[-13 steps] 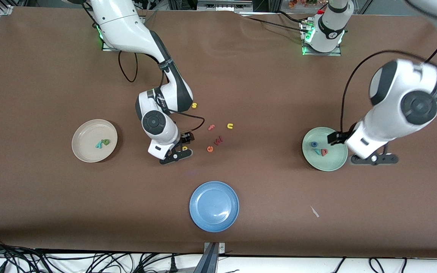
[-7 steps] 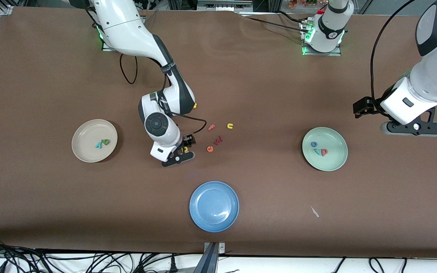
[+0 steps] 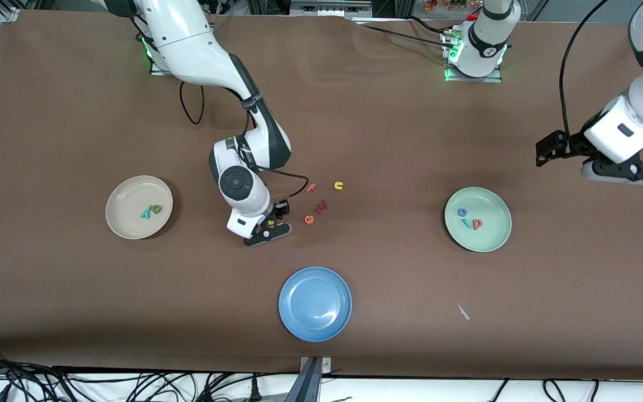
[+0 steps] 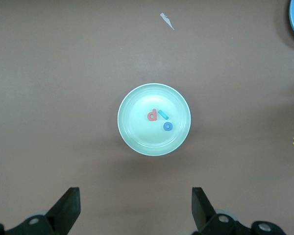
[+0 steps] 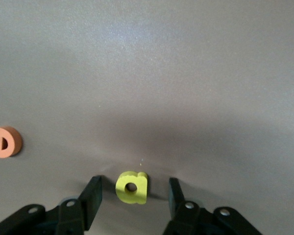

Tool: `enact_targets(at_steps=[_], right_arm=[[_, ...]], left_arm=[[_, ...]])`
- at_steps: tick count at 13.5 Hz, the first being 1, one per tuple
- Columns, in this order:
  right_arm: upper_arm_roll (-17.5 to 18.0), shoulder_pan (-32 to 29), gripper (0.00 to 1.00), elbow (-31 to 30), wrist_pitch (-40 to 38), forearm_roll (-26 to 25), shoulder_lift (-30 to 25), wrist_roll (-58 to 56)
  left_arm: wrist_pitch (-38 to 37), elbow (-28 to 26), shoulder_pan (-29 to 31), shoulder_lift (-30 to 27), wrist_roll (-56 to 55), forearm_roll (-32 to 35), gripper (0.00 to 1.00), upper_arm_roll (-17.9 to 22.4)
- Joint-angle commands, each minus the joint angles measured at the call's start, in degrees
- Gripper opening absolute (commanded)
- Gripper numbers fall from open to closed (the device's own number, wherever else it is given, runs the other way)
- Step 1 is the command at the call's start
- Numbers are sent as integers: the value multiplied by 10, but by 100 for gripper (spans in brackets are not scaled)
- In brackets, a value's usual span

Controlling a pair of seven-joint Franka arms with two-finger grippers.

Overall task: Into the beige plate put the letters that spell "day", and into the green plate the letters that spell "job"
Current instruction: 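Grasp the yellow a with the right gripper while the left gripper retracts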

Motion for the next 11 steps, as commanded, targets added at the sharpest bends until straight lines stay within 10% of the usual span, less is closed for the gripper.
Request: enact_targets(at_steps=[1, 11], right_arm=[[-1, 2, 48, 18, 0, 13, 14, 5], [-11, -2, 8, 43, -59, 10, 1, 37]], left_arm=[[13, -25, -4, -22, 19, -7, 100, 10], [5, -8, -2, -16, 22, -8, 100, 9]])
